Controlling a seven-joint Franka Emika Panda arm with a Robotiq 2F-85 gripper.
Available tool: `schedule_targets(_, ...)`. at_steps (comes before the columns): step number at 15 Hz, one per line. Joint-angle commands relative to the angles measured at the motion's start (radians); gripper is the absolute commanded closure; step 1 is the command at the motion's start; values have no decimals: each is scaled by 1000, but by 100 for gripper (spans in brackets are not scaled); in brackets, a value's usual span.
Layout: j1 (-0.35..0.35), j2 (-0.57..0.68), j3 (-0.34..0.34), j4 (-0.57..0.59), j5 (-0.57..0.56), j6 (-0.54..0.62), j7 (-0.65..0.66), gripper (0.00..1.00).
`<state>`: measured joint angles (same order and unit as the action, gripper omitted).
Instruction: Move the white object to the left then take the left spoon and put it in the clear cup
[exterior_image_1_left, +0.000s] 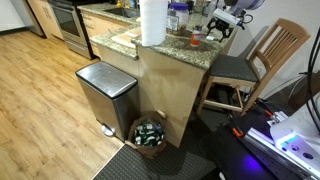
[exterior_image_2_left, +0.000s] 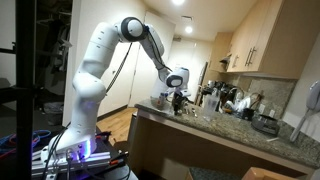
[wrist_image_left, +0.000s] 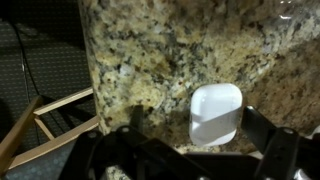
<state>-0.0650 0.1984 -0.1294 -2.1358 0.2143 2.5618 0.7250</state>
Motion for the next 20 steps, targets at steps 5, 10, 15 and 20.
schedule_targets(5,4,2,-10,12,-23,-13,13,26)
schedule_targets(10,7,-1,-17,18,-66,-29,41,51)
schedule_targets(15,5,-2,-17,24,-68,-44,42,81)
schedule_targets(20,-40,-2,52,-8,208,98,-162,81)
